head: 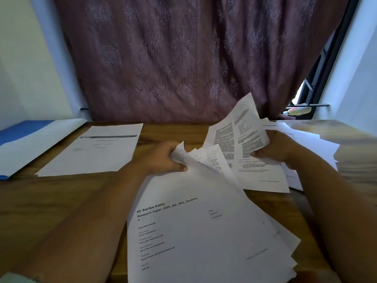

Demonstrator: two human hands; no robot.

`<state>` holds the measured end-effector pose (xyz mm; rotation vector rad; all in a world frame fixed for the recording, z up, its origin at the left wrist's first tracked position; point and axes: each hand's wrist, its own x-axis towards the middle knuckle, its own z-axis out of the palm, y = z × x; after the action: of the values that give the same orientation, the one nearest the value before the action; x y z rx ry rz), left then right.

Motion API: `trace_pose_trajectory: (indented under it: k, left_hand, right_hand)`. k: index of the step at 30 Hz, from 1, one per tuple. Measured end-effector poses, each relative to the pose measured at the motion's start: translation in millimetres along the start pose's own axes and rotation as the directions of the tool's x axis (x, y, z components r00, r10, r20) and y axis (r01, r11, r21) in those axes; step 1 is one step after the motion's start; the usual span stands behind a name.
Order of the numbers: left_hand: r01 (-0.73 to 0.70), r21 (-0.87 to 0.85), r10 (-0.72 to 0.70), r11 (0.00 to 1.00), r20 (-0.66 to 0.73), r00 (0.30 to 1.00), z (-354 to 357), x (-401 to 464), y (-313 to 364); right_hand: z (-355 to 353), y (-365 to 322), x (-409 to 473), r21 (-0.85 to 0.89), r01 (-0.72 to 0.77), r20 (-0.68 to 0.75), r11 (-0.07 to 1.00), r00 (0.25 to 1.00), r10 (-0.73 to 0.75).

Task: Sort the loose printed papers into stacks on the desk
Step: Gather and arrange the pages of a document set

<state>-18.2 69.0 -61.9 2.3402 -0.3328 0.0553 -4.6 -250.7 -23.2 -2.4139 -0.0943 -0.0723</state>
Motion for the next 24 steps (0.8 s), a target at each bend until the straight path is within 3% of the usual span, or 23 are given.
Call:
trace_pose_trajectory:
  k: [17, 24]
  left_hand:
    - [0.026, -0.04, -0.025, 0.999, 0.025, 0.999, 2.0, 4.2, -3.9]
    - [-0.019, -0.087, 0.024, 0.996, 0.048, 0.999, 2.0, 0.5, 3.7]
  right_hand:
    - [5.4, -1.0, 1.9, -0.026, 0.071, -0.036, 0.997, 0.997, -0.072]
    - [5.2, 3.0, 5.6, 0.006, 0.045, -0.113, 0.999, 0.993, -0.044]
